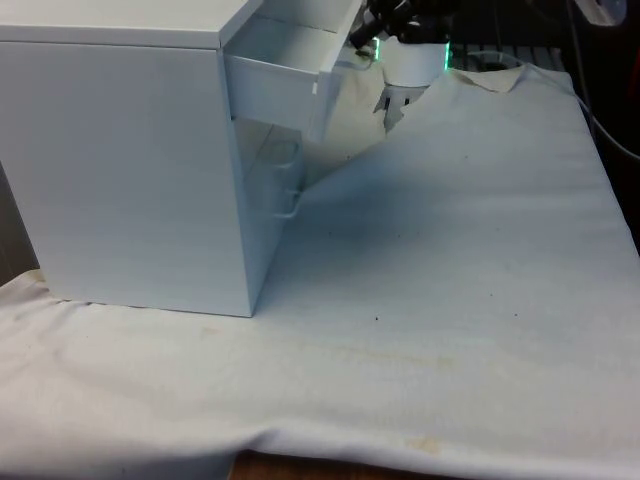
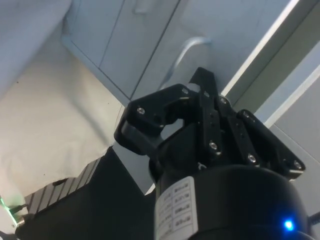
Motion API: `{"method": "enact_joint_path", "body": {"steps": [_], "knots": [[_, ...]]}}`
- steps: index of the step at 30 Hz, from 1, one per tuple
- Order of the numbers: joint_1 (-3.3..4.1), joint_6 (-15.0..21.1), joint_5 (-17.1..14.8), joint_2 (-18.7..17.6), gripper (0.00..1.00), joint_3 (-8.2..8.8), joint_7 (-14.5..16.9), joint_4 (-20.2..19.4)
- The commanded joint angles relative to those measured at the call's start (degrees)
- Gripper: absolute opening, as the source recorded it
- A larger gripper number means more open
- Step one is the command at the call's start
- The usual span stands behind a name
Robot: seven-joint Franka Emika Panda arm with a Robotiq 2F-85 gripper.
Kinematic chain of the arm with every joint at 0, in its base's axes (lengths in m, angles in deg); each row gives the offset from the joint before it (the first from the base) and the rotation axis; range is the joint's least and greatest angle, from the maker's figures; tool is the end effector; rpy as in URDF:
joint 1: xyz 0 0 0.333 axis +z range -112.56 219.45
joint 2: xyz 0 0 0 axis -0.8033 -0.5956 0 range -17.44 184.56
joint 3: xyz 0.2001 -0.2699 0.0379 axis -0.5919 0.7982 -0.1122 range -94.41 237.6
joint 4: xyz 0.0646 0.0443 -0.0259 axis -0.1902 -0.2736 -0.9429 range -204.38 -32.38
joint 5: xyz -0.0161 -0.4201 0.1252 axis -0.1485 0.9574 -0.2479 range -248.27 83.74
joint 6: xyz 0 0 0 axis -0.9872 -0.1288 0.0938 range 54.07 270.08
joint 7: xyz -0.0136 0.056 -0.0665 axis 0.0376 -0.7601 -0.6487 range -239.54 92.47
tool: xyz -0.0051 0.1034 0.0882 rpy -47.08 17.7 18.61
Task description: Open the drawer, then close it.
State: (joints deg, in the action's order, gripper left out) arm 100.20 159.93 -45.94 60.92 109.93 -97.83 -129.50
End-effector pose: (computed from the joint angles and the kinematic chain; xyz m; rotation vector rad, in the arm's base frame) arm 0.6609 0.0658 0.3700 2.2715 -0.0151 -0.0147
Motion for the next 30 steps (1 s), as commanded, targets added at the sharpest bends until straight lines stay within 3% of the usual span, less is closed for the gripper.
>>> {"method": "enact_joint_path", "body": {"steps": [1, 8, 9, 10, 17, 18, 19, 24, 25, 26, 30], "knots": [[-0.46, 0.9, 0.1, 0.4, 0.00, 0.17, 0.6, -0.4], [-0.52, 1.1, 0.1, 0.5, 0.00, 1.66, 1.5, -0.5], [-0.17, 0.3, 0.0, 0.1, 0.00, 1.72, 1.1, 0.0], [-0.57, 1.1, 0.1, 0.6, 0.00, 1.83, 1.6, -0.5], [-0.57, 1.3, 0.1, 0.7, 0.00, 3.38, 2.5, -0.4], [-0.23, 0.4, 0.0, 0.3, 0.00, 3.32, 2.0, 0.0], [-0.57, 1.3, 0.1, 0.7, 0.00, 3.55, 2.6, -0.4], [-0.86, 1.8, 0.0, 0.6, 0.00, 4.47, 3.2, -0.5], [-0.52, 1.1, -0.1, 0.3, 0.00, 4.47, 2.6, -0.2], [-0.97, 1.9, -0.1, 0.6, 0.00, 4.64, 3.3, -0.5], [-1.26, 2.2, -0.2, 0.6, 0.00, 5.27, 3.8, -0.5]]}}
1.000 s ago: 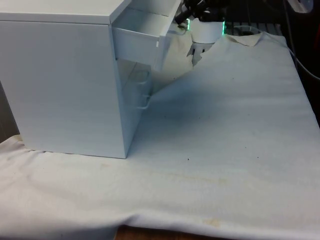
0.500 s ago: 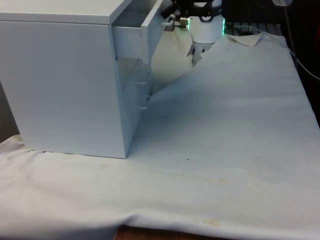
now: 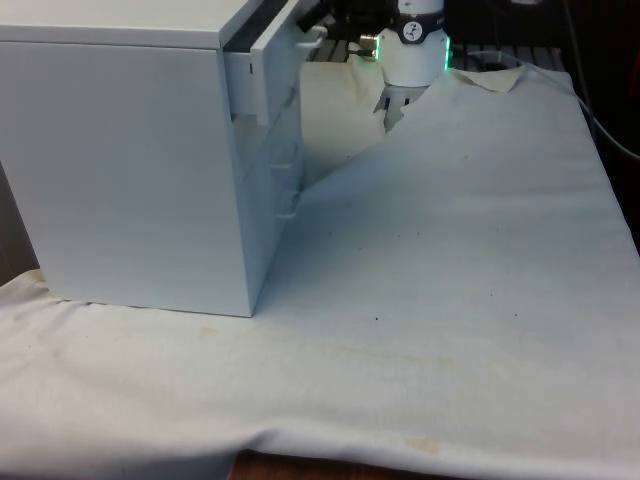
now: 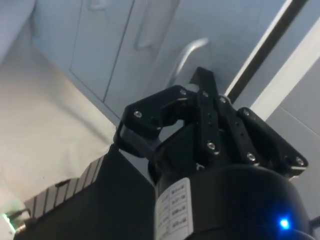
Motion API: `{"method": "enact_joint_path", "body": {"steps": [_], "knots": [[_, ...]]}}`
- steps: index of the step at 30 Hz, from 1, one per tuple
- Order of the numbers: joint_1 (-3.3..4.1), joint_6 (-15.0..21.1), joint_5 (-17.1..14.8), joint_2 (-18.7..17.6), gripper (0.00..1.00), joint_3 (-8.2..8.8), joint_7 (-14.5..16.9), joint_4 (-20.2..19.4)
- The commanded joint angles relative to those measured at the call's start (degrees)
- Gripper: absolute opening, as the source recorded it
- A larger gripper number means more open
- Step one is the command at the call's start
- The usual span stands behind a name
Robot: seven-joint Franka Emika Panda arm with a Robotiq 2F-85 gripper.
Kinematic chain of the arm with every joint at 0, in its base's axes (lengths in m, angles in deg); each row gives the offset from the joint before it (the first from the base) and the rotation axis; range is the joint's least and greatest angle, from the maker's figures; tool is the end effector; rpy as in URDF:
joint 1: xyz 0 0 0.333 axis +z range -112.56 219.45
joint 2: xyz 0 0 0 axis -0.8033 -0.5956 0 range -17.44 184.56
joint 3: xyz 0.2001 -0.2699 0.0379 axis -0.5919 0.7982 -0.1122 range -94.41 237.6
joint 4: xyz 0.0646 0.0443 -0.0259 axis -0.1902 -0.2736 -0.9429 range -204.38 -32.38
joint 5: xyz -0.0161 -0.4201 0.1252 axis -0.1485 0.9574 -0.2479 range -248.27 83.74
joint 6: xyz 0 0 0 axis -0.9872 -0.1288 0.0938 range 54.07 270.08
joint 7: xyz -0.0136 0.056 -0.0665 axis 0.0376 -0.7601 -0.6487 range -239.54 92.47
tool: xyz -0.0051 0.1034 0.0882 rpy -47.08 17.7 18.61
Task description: Open the drawer, then close it.
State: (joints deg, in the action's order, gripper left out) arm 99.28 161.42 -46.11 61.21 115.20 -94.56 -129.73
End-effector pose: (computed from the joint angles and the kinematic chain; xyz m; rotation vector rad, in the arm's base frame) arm 0.6652 0.0017 0.3868 2.2637 -0.0686 -0.0434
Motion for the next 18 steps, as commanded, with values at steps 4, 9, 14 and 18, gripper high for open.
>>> {"method": "enact_joint_path", "body": {"steps": [4, 9, 14, 18], "knots": [[-0.57, 1.1, -0.1, 0.2, 0.00, 0.63, 0.9, -0.3], [-1.03, 1.7, -0.3, 0.1, 0.00, 1.20, 1.4, -0.3], [-1.43, 2.3, -0.4, -0.1, 0.00, 1.83, 1.8, -0.4], [-1.83, 2.7, -0.4, -0.2, 0.00, 2.35, 2.2, -0.5]]}}
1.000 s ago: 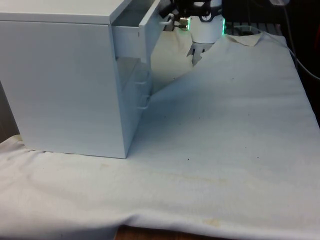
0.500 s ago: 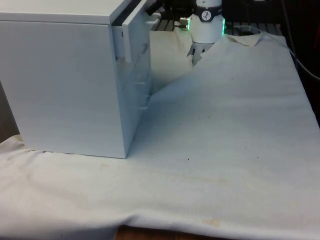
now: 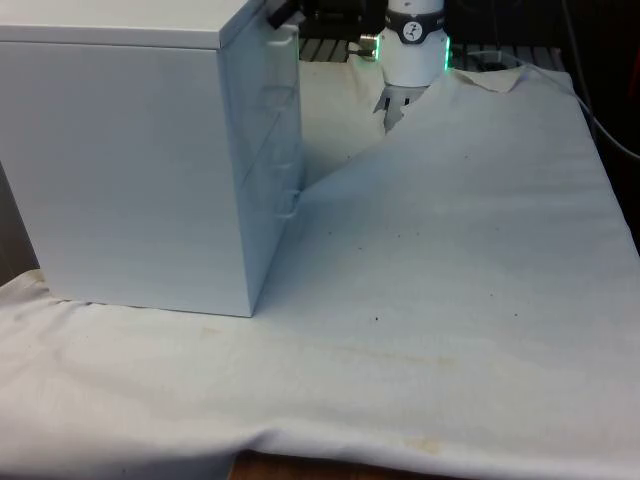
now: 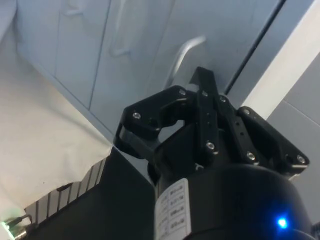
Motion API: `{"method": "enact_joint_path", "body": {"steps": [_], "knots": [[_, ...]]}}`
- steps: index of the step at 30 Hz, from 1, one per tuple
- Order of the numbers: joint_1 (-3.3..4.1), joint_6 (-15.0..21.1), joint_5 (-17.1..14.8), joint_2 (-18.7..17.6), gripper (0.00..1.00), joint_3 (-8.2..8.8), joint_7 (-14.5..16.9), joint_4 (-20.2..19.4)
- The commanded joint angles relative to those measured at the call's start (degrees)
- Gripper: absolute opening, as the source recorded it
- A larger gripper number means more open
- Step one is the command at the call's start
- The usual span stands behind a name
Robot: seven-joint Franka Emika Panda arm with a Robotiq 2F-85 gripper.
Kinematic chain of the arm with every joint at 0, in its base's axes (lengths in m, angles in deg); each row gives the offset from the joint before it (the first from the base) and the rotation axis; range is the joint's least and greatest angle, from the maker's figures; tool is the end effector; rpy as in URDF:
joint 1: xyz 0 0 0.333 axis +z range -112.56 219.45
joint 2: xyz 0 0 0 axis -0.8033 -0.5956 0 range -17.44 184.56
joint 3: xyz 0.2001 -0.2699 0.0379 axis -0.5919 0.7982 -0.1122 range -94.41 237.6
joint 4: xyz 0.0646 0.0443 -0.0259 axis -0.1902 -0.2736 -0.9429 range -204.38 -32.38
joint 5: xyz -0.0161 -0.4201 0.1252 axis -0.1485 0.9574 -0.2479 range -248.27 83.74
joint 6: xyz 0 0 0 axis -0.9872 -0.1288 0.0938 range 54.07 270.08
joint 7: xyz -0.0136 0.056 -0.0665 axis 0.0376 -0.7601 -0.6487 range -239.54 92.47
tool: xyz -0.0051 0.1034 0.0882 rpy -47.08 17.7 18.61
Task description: Open the drawer, then close it.
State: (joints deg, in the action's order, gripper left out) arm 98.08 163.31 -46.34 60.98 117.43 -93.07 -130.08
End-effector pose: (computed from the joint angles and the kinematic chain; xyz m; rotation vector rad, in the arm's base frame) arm 0.6666 -0.0332 0.3896 2.2648 -0.0928 -0.0508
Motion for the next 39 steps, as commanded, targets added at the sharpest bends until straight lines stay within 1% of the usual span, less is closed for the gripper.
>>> {"method": "enact_joint_path", "body": {"steps": [1, 3, 4, 5, 6, 10, 13, 14, 15, 17, 22, 23, 24, 26, 28, 30, 31, 32, 33, 34, 35, 39], "knots": [[-0.63, 0.8, -0.2, 0.1, 0.00, 0.11, 0.7, -0.1], [-0.57, 0.9, -0.2, 0.2, 0.00, 0.52, 1.0, -0.1], [-0.29, 0.6, 0.0, -0.1, 0.00, 0.57, 0.3, -0.1], [-0.52, 0.9, -0.2, 0.3, 0.00, 0.63, 1.1, -0.1], [-0.52, 0.7, -0.3, 0.4, 0.00, 0.69, 1.1, 0.0], [-0.06, -0.2, -0.7, 1.0, 0.00, 0.52, 1.0, 0.7], [0.06, -0.4, -1.3, 1.4, 0.00, 0.23, 0.7, 0.8], [0.06, -0.2, -0.8, 1.1, 0.00, 0.40, 0.6, 0.9], [0.17, -0.5, -1.5, 1.5, 0.00, 0.17, 0.6, 0.9], [0.40, -0.6, -1.8, 1.8, 0.00, 0.11, 0.3, 0.9], [1.32, -1.1, -2.8, 2.1, 0.00, -0.29, -0.6, 1.3], [1.43, -1.3, -2.8, 2.1, 0.00, -0.46, -0.7, 1.3], [1.26, -0.9, -2.3, 1.9, 0.00, -0.34, -0.9, 1.3], [1.72, -1.7, -3.0, 2.2, 0.00, -0.97, -1.4, 1.5], [1.78, -1.8, -3.0, 2.3, 0.00, -1.20, -1.5, 1.6], [2.06, -2.2, -3.2, 2.4, 0.00, -1.78, -2.2, 1.9], [2.12, -2.3, -3.2, 2.4, 0.00, -1.95, -2.4, 1.9], [1.89, -1.8, -2.8, 2.2, 0.00, -1.72, -2.3, 1.8], [2.18, -2.4, -3.3, 2.4, 0.00, -2.12, -2.6, 2.1], [2.29, -2.5, -3.4, 2.5, 0.00, -2.29, -2.8, 2.2], [2.35, -2.7, -3.5, 2.5, 0.00, -2.69, -3.1, 2.3], [2.52, -2.8, -4.1, 2.6, 0.00, -3.32, -3.7, 2.8]]}}
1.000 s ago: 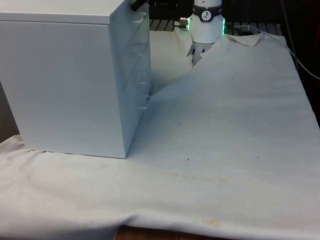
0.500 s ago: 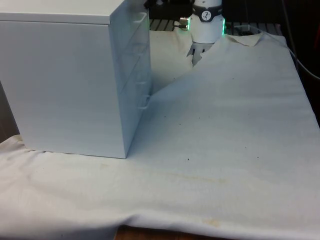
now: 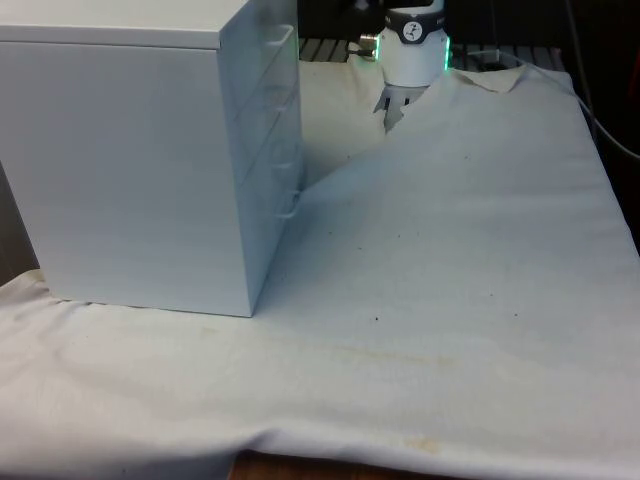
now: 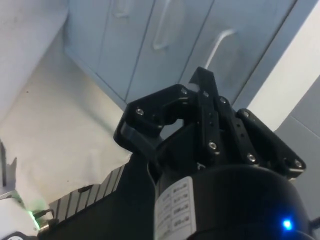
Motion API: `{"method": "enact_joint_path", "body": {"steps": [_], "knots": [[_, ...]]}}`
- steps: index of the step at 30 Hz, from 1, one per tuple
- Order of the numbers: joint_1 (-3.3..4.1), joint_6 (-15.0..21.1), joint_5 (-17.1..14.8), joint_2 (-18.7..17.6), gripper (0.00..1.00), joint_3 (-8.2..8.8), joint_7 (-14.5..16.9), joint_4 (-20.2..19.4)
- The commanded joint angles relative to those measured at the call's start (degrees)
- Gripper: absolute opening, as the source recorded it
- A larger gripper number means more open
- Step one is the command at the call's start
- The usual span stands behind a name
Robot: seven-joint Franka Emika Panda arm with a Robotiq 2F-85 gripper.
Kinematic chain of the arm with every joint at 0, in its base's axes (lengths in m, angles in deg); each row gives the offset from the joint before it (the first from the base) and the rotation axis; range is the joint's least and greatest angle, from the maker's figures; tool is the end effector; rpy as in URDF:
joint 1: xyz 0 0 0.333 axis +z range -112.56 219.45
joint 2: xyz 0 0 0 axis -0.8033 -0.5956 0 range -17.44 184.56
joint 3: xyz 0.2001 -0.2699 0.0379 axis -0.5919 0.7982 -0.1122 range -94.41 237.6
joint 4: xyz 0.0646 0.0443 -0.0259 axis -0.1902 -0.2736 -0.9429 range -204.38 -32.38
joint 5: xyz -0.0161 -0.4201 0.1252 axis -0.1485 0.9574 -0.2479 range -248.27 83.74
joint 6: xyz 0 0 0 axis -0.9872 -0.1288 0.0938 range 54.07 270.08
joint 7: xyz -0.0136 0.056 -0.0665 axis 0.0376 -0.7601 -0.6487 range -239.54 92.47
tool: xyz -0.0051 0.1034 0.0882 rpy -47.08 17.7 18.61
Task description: Open the drawer, then close it.
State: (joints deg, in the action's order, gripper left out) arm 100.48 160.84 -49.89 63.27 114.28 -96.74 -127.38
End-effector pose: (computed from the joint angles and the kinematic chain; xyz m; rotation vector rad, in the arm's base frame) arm 0.6693 0.0332 0.4155 2.3537 -0.1299 0.0408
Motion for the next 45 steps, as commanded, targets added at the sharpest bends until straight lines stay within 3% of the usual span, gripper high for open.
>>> {"method": "enact_joint_path", "body": {"steps": [1, 22, 38, 45], "knots": [[0.17, -0.3, -0.7, 0.3, 0.00, -0.34, -0.2, 0.1], [0.34, 0.5, -6.4, 0.1, 0.00, -2.64, -1.7, 1.4], [0.23, 3.3, -12.9, 0.4, 0.00, -4.13, -2.2, 1.5], [0.46, 3.4, -13.2, 0.2, 0.00, -4.01, -2.2, 1.8]]}}
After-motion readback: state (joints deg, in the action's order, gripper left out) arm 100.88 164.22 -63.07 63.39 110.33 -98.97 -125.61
